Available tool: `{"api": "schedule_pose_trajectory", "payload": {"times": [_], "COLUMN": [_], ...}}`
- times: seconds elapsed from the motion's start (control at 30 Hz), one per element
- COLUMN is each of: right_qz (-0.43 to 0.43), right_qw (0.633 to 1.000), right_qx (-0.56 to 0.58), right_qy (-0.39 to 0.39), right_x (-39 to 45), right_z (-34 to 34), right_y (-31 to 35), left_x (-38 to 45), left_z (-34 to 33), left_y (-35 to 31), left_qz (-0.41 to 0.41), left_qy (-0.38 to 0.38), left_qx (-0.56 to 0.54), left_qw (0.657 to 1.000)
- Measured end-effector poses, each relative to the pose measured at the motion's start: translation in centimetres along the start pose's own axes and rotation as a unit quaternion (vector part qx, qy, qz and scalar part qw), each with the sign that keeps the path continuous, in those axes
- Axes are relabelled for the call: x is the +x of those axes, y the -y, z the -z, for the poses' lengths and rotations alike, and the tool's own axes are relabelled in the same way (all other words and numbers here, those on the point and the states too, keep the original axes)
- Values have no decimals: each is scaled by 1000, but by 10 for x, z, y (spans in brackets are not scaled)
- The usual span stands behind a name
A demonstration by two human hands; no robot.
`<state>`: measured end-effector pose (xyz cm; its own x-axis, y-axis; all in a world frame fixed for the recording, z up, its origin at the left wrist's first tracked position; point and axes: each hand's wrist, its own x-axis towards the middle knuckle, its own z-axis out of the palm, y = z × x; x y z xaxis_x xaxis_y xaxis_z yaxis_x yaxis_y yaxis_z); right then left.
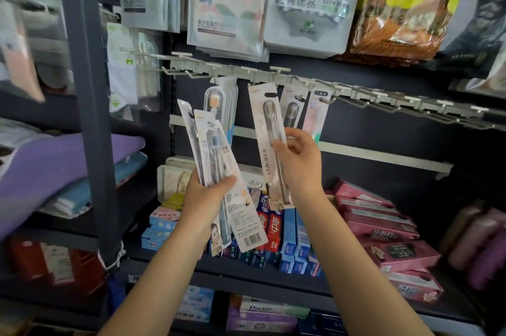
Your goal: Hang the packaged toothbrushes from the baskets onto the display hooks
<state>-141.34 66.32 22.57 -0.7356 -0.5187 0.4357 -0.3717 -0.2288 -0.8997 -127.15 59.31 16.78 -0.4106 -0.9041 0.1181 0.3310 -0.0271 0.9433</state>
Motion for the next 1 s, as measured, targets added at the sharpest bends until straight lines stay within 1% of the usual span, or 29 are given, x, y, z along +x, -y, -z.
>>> {"api": "schedule_pose_trajectory", "payload": {"times": [0.13,0.23,0.43,0.53,0.63,0.77,0.9,1.0], "right_qz": [37,57,83,84,65,38,-38,-87], "right_qw": [998,994,986,986,986,992,996,990], "right_qx": [-47,-90,-141,-140,-144,-106,-79,-107], "right_qy": [-26,-30,-32,-37,-50,-63,-35,-12], "right_x": [6,14,28,33,34,35,39,43], "right_z": [5,8,7,5,3,-1,-11,-17], "right_y": [-1,2,10,12,6,-1,-8,-17], "left_x": [2,3,3,2,3,5,8,9], "left_z": [0,-3,-8,-9,-9,-6,-4,-4], "left_y": [2,3,6,6,8,11,15,15], "left_qz": [-1,0,13,11,11,16,18,18], "left_qy": [2,3,12,18,24,25,27,27], "left_qx": [3,5,4,2,0,-4,-4,-5], "left_qw": [1000,1000,1000,1000,1000,1000,999,999]}}
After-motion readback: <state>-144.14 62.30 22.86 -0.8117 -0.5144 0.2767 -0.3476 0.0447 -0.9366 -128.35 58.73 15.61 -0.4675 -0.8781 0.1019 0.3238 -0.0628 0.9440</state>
